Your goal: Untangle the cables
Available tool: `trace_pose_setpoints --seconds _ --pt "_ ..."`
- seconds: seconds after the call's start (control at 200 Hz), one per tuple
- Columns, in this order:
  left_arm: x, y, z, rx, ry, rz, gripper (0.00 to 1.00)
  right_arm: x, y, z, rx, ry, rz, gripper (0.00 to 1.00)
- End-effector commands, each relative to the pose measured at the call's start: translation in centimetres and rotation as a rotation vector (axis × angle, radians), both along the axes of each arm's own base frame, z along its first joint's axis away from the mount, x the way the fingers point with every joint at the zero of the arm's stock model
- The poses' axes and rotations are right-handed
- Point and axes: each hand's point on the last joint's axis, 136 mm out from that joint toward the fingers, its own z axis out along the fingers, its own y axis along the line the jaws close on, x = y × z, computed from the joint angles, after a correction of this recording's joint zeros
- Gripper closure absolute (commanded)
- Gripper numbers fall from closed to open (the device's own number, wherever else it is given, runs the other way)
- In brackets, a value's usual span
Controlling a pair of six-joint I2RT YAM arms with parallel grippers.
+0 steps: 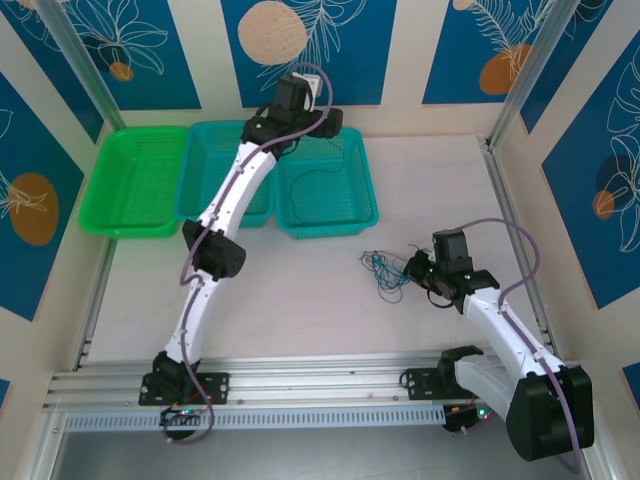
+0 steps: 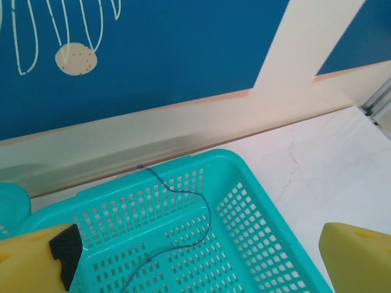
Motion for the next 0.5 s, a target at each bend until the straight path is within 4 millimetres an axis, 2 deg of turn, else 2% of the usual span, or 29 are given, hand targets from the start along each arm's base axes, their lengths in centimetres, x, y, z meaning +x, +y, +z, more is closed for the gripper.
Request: trace_pose_setpoints --seconds 0.0,0.18,0.355,0.445,0.495 --pt "-4.9 -0.4 6.7 -0.027 -0.051 -0.087 0.0 -0.1 0.7 0.6 0.016 -0.004 0.033 1.0" --pt "-11.6 -2.3 8.3 0.018 0.016 -0.216 0.04 -0.5 1.2 0.3 0.035 0.006 0.055 1.0" --pt "-18.2 -5.2 9.3 0.112 0.005 -0.369 0.08 -1.0 1.6 0.1 0.031 0.018 0.095 1.0" --pt "-20.3 -5.4 10.1 0.137 -0.004 -0.414 0.07 -1.5 1.9 0.0 0.029 0.035 0.136 1.0" --pt "-21.2 -4.6 10.7 0.141 0.0 -0.418 0.07 -1.7 2.1 0.0 0.026 0.044 0.165 1.0"
